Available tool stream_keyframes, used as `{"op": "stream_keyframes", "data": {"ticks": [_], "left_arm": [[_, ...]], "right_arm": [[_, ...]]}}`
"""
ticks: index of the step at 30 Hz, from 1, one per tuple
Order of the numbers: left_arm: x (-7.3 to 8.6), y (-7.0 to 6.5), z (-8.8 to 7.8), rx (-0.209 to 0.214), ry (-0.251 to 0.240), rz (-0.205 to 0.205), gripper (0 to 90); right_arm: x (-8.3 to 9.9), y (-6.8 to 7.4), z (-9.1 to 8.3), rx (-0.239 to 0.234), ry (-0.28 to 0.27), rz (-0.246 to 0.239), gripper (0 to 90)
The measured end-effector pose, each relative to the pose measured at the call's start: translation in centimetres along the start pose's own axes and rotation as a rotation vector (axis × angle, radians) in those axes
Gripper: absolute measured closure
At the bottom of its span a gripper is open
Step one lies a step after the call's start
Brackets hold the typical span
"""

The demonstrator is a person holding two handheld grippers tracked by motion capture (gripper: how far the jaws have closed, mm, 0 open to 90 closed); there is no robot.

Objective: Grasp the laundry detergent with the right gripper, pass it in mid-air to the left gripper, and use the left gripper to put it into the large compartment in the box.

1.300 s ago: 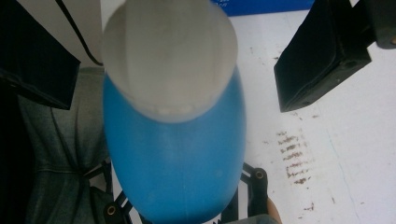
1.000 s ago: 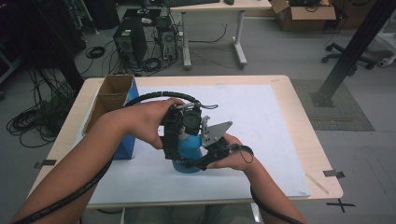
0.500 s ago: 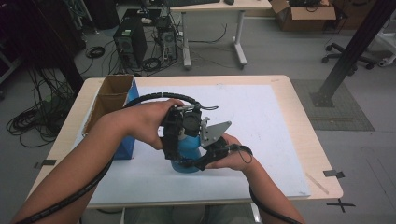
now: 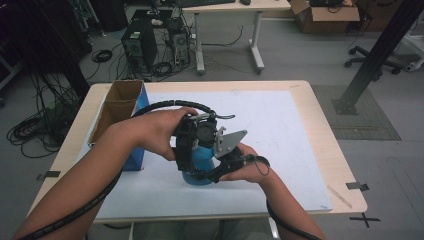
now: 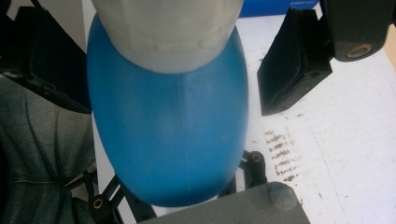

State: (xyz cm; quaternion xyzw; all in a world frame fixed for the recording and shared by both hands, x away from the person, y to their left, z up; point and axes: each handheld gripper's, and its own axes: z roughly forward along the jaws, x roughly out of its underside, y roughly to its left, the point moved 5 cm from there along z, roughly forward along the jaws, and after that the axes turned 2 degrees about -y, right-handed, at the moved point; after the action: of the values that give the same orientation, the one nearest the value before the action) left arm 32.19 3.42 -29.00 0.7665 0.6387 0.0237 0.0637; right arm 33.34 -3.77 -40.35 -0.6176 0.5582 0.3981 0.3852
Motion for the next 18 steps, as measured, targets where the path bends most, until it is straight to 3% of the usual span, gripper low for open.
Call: {"op": "stream_keyframes", "data": {"ticks": [18], "left_arm": [[-0.29, -0.06, 0.01, -0.016, 0.012, 0.016, 27.3]], "right_arm": [[-0.28, 0.14, -0.13, 0.005, -0.004, -0.002, 44.1]]}}
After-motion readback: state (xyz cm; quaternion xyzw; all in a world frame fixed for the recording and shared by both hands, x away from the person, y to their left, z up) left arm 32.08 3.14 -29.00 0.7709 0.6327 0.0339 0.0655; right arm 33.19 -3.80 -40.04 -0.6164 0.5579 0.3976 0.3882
